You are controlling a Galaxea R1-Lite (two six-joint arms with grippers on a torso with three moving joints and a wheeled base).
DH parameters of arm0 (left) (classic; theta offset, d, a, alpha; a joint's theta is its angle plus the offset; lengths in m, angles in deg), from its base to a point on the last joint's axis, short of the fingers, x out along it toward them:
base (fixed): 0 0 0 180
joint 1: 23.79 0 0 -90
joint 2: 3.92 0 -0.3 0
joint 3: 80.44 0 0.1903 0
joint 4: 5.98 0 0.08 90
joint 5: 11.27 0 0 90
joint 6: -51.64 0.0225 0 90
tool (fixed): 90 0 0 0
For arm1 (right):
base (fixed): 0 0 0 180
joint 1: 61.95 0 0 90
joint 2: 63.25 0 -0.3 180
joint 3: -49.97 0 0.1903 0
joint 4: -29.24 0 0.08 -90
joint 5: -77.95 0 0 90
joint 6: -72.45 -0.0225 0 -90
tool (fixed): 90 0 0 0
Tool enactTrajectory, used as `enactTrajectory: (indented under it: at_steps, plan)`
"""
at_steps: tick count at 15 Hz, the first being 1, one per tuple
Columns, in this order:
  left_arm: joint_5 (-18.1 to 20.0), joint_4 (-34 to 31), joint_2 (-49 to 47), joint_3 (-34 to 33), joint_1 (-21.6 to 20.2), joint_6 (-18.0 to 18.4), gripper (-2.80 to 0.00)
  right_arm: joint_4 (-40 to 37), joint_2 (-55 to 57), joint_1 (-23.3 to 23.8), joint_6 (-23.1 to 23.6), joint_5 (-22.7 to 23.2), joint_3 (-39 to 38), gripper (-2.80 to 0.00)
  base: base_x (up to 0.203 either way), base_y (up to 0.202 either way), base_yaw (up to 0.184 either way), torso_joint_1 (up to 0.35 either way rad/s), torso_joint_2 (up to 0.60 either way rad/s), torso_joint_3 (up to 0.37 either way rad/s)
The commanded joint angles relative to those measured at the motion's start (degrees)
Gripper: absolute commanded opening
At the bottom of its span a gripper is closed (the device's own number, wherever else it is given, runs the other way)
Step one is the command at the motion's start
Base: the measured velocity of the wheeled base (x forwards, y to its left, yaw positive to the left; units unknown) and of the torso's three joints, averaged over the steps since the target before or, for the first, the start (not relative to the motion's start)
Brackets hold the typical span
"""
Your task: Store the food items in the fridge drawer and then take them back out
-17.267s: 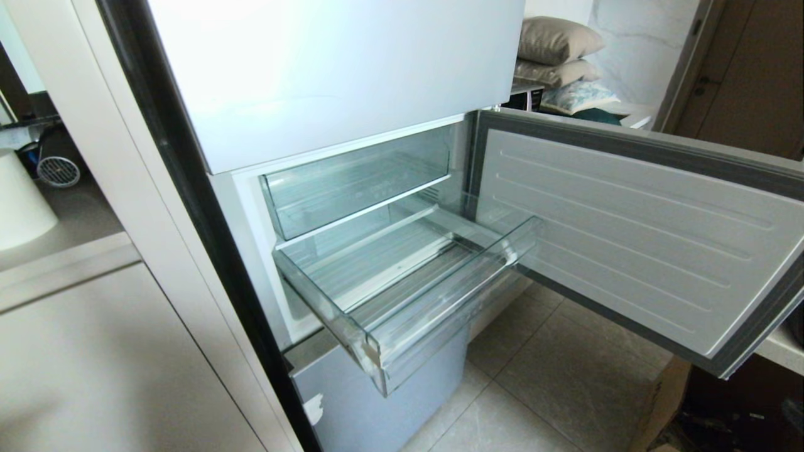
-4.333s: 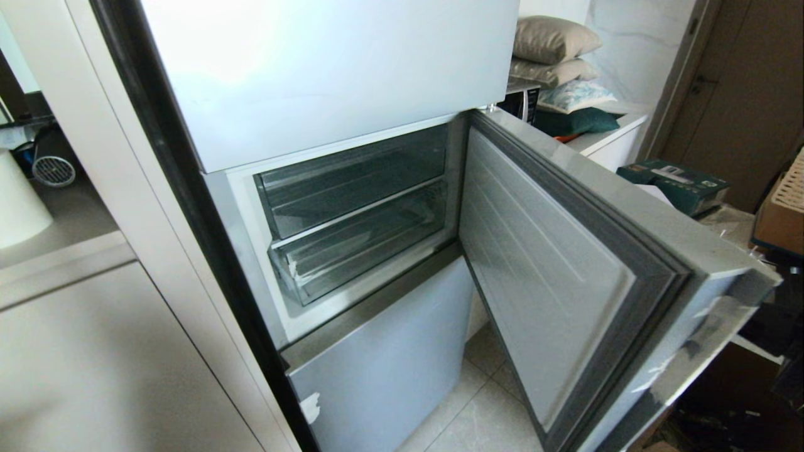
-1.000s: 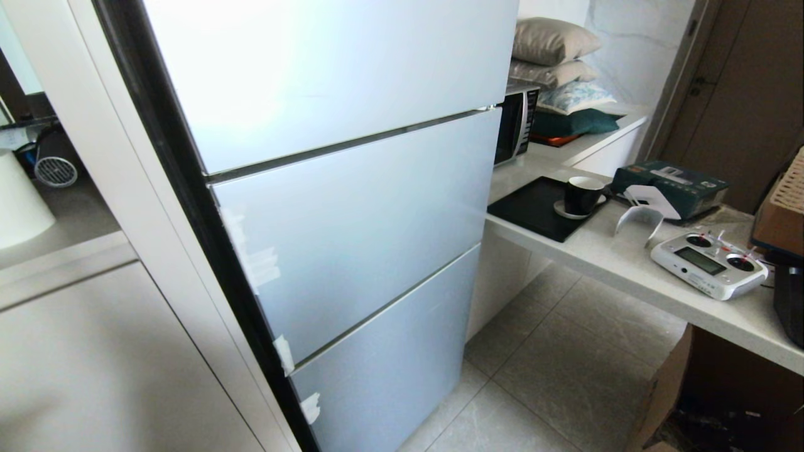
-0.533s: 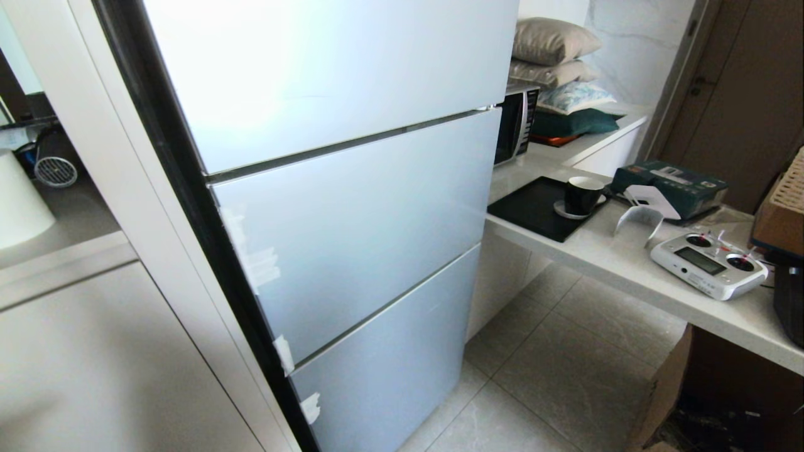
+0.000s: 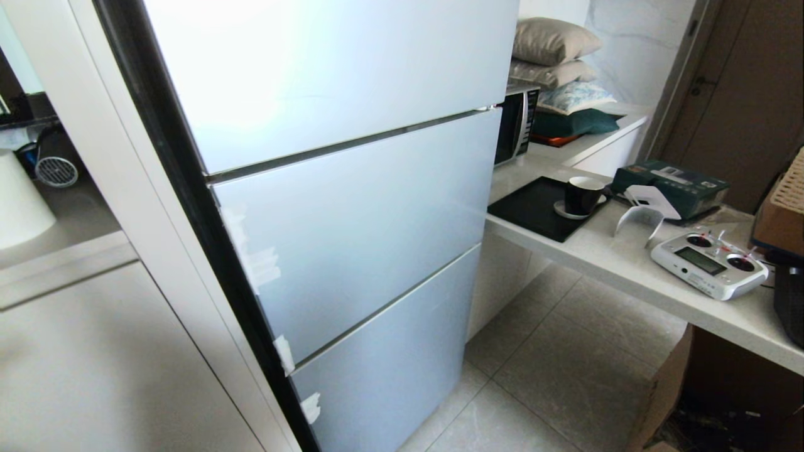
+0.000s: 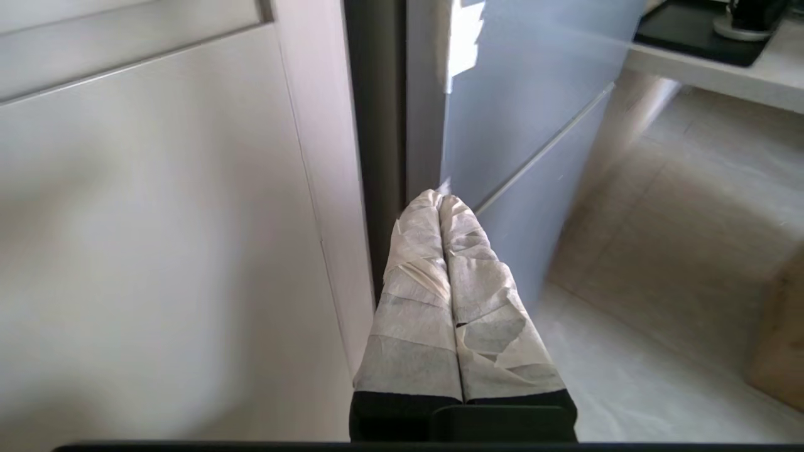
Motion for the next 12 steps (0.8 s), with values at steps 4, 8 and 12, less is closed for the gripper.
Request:
enactTrajectory:
  at_steps: [4, 8, 12]
  plan:
    - [-2.9, 21.8, -32.8, 2.9, -0.3, -1.6, -2.80, 0.0, 0.1, 0.0, -0.3, 0.1, 0.0, -2.80, 0.000, 0.000, 0.000, 0.000, 0.00, 0.000]
    - [-8.3, 38.2, -45.0, 4.2, -0.4, -2.1, -2.80, 0.0, 0.1, -0.1, -0.9, 0.0, 0.1, -2.80, 0.000, 0.000, 0.000, 0.000, 0.00, 0.000]
    - [-8.7, 44.0, -55.1, 7.1, 0.6, -3.6, -2.80, 0.0, 0.1, -0.1, -1.0, 0.0, 0.0, -2.80, 0.000, 0.000, 0.000, 0.000, 0.00, 0.000]
